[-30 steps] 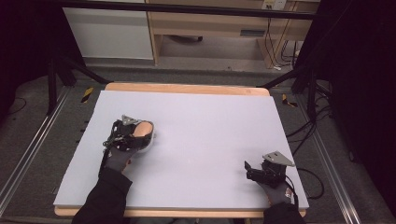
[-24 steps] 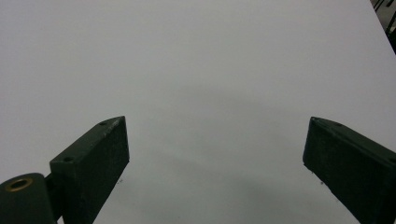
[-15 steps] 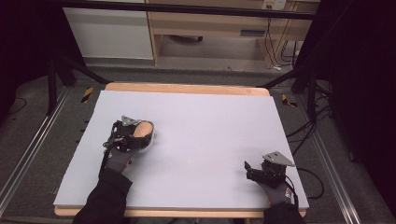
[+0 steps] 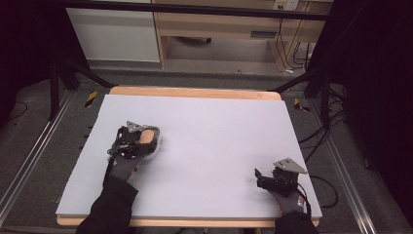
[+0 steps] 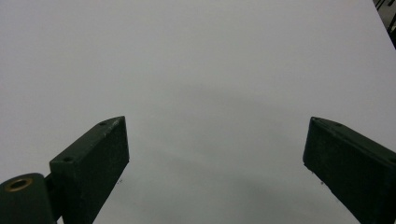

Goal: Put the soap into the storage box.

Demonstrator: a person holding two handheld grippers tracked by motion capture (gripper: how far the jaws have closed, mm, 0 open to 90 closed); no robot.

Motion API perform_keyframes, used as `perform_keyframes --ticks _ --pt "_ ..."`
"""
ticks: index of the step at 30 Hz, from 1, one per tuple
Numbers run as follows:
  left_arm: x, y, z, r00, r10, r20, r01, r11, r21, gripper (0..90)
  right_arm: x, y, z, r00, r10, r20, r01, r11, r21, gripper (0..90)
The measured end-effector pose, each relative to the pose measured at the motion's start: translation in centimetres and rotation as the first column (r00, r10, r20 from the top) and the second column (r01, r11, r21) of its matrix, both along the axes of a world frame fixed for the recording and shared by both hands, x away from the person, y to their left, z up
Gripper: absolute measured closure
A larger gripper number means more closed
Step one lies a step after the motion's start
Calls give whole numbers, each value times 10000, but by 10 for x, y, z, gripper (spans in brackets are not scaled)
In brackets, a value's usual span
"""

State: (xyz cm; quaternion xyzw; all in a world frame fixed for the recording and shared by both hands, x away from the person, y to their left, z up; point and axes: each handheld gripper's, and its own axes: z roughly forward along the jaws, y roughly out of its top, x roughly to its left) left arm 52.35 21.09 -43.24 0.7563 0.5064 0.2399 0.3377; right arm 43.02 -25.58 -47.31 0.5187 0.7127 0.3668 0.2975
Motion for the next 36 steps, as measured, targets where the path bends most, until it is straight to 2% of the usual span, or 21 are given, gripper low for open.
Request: perform_keyframes --ticks 4,8,17,24,32,36 --pt "-2 0 3 9999 -114 27 115 9999 -107 304 0 0 0 10000 -5 -4 5 10000 -11 72" --pt "-7 -2 11 9990 -269 352 280 9991 -305 304 0 0 0 10000 -13 -16 13 10000 -9 71" --pt "-24 -4 20 9915 -1053 768 1107 9914 -702 299 0 0 0 10000 -31 -22 31 10000 -21 71" --pt "-43 5 21 9896 -1123 894 1204 9885 -912 292 0 -1 -1 9999 -113 -113 113 9999 0 70" --pt "-57 14 17 9890 -1124 967 1203 9895 -802 279 -1 -3 -1 9997 -171 -154 171 9999 19 70" --pt "-68 25 14 9898 -1014 1000 1104 9899 -890 273 -2 -4 -2 9994 -281 -200 280 9996 -46 69"
